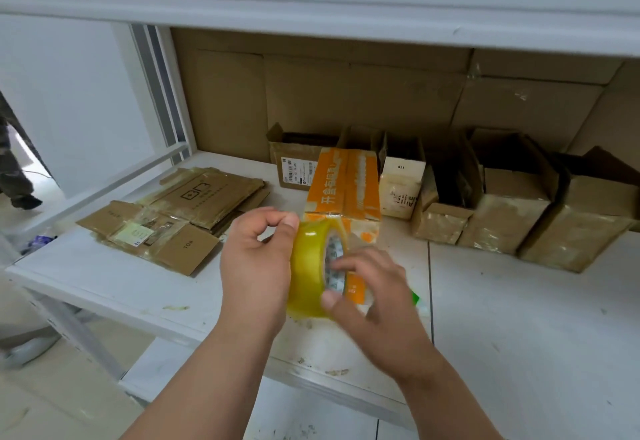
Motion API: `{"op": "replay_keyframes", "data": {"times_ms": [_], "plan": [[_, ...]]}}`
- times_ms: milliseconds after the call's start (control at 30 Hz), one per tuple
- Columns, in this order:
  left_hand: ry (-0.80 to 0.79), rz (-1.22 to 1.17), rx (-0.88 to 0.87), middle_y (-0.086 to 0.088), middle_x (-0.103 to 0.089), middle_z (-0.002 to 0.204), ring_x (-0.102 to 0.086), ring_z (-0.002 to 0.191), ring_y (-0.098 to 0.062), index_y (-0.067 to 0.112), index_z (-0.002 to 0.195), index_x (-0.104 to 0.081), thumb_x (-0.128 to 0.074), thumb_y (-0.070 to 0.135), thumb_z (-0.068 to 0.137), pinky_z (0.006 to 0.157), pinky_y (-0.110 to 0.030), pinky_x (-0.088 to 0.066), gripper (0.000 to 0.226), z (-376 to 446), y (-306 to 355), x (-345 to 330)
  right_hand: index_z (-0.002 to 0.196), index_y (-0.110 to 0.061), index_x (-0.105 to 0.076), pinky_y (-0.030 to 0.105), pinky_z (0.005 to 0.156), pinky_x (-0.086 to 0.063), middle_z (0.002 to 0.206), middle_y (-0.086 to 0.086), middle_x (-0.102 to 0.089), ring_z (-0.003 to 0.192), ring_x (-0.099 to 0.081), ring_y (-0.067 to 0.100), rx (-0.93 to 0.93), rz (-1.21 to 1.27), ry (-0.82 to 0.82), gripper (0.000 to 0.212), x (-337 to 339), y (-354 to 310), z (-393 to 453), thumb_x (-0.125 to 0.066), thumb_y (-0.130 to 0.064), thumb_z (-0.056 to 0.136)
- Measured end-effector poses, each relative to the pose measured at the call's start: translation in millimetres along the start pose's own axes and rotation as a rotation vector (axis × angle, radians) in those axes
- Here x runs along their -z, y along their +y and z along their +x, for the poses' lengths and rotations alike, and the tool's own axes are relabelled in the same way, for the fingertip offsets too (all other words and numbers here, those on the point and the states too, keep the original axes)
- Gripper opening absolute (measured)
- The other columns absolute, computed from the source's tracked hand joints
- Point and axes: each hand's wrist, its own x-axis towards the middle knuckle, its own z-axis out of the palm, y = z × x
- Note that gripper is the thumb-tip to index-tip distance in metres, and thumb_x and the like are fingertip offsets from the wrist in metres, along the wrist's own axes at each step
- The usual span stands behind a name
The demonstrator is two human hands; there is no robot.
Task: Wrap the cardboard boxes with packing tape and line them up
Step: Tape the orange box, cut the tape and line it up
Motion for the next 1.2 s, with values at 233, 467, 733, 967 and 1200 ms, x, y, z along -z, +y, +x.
{"op": "replay_keyframes", "data": {"times_ms": [233, 467, 733, 967, 1200], "plan": [[0.083, -0.191, 0.160, 0.002, -0.073, 0.091, -0.068, 0.088, -0.017, 0.023, 0.080, -0.072, -0.069, 0.022, 0.092, 0.079, -0.039, -0.059, 0.013, 0.9, 12.8, -2.9, 0.100, -0.028, -0.067, 0.037, 0.114, -0.011, 0.118, -0.025, -0.059, 0.134, -0.021, -0.018, 0.041, -0.181, -0.199, 0.051, 5.4, -4.6, -3.7, -0.047, -0.070, 0.077], [0.102, -0.448, 0.333, 0.006, -0.066, 0.073, -0.059, 0.074, -0.013, 0.026, 0.069, -0.065, -0.064, 0.017, 0.095, 0.077, -0.039, -0.050, 0.028, 7.1, 23.8, -2.1, 0.090, -0.033, -0.058, 0.026, 0.093, -0.035, 0.094, -0.020, -0.056, 0.110, -0.030, 0.000, -0.051, -0.119, -0.198, 0.053, 38.9, -20.2, 4.4, -0.046, -0.078, 0.065], [0.174, -0.542, 0.305, 0.004, -0.068, 0.076, -0.060, 0.065, -0.007, 0.023, 0.086, -0.071, -0.068, 0.017, 0.092, 0.064, -0.021, -0.050, 0.009, 27.4, 31.7, 4.1, 0.093, -0.034, -0.067, 0.018, 0.056, -0.049, 0.079, -0.011, -0.067, 0.068, -0.062, 0.003, -0.069, 0.322, -0.118, 0.034, 89.6, -16.5, 13.9, -0.064, -0.060, 0.071], [0.269, -0.459, 0.102, 0.000, -0.076, 0.097, -0.070, 0.083, -0.009, 0.024, 0.085, -0.074, -0.073, 0.013, 0.088, 0.068, -0.017, -0.053, 0.011, 22.5, 29.9, -25.0, 0.093, -0.033, -0.070, 0.023, 0.061, -0.052, 0.088, -0.005, -0.070, 0.079, -0.068, 0.011, -0.046, 0.227, -0.022, 0.040, 126.7, -9.5, 38.9, -0.062, -0.062, 0.066], [0.325, -0.514, 0.194, 0.002, -0.075, 0.096, -0.072, 0.094, -0.014, 0.022, 0.093, -0.072, -0.072, 0.005, 0.087, 0.070, -0.017, -0.054, 0.018, 34.7, 18.8, -35.6, 0.079, -0.028, -0.071, 0.018, 0.057, -0.042, 0.075, -0.015, -0.068, 0.072, -0.064, 0.001, -0.179, 0.069, -0.007, 0.036, 142.7, 11.4, 67.3, -0.069, -0.057, 0.059]]}}
